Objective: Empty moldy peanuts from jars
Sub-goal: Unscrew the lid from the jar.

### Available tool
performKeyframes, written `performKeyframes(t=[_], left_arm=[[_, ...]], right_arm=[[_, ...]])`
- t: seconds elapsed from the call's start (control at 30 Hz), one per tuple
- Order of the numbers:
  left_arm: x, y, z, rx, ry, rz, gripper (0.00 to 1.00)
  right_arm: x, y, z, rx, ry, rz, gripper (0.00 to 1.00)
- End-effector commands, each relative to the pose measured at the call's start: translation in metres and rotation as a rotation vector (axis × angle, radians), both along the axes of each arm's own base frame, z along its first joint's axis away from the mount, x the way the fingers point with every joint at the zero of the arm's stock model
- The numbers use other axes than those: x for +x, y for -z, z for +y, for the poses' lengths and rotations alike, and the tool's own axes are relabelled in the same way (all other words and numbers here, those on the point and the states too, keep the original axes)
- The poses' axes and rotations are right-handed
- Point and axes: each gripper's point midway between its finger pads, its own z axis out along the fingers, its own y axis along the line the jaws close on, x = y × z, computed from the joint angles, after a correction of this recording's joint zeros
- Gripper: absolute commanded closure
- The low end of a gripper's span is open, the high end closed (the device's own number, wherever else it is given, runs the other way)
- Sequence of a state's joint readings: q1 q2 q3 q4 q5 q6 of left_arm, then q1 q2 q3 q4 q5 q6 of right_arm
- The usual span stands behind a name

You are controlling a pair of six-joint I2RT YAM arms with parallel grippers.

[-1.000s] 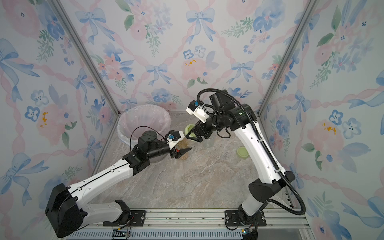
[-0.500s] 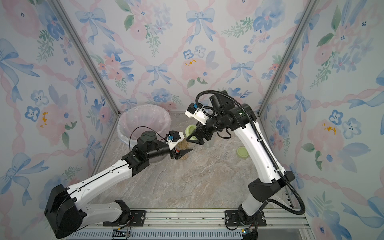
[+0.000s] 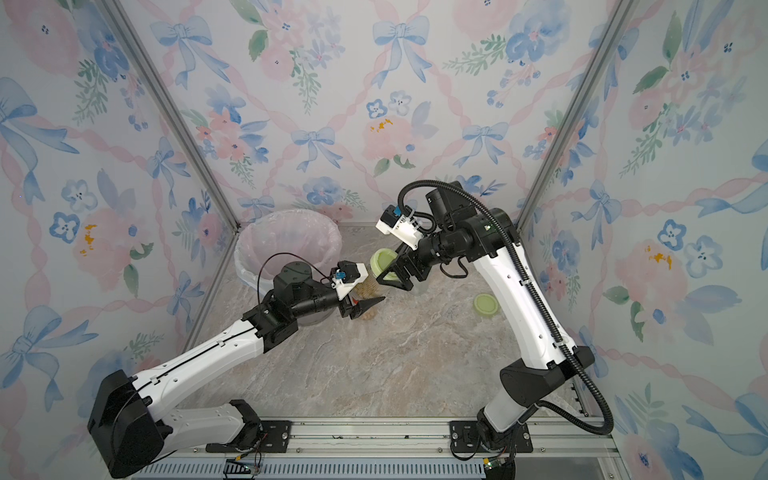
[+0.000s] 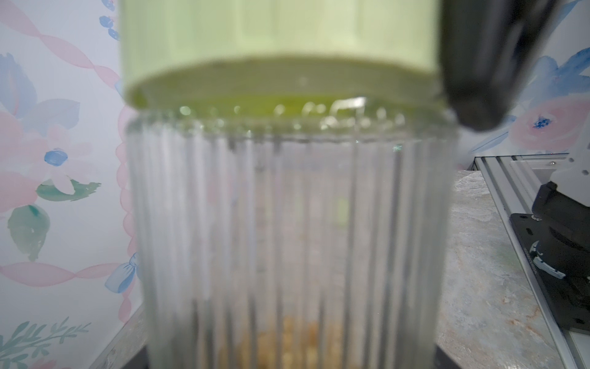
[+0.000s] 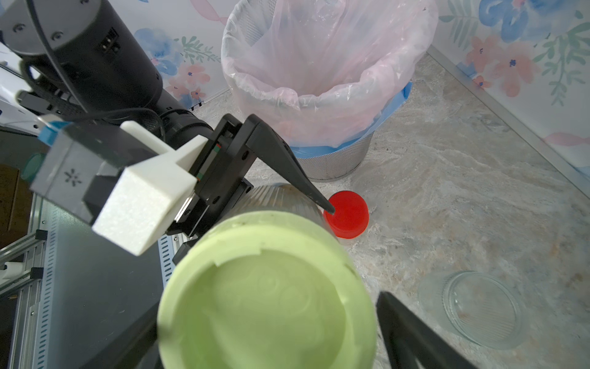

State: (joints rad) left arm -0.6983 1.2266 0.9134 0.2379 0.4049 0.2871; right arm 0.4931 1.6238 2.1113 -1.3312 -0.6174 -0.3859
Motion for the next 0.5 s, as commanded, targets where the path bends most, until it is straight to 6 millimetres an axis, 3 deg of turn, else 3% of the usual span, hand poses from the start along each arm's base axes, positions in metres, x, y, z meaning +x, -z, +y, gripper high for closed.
performKeyframes(t=[0.0,0.3,0.47], left_arm=[[-0.003,-0.048,0.003,-0.099,0.011,-0.121,1.0],[-0.002,-0.047,0.002,-0.097,0.009,-0.119,1.0],[-0.002,-0.048,0.002,-0.099,0.01,-0.12,1.0]], right_arm=[[-0.006,-0.003,-0.007,0.013,0.01,-0.002,0.03],[-0.015,-0.013,-0.003,0.074,-0.016,-0.012,0.01],[-0.011,-0.017,-0.006,0.077,0.026,-0.04,0.02]])
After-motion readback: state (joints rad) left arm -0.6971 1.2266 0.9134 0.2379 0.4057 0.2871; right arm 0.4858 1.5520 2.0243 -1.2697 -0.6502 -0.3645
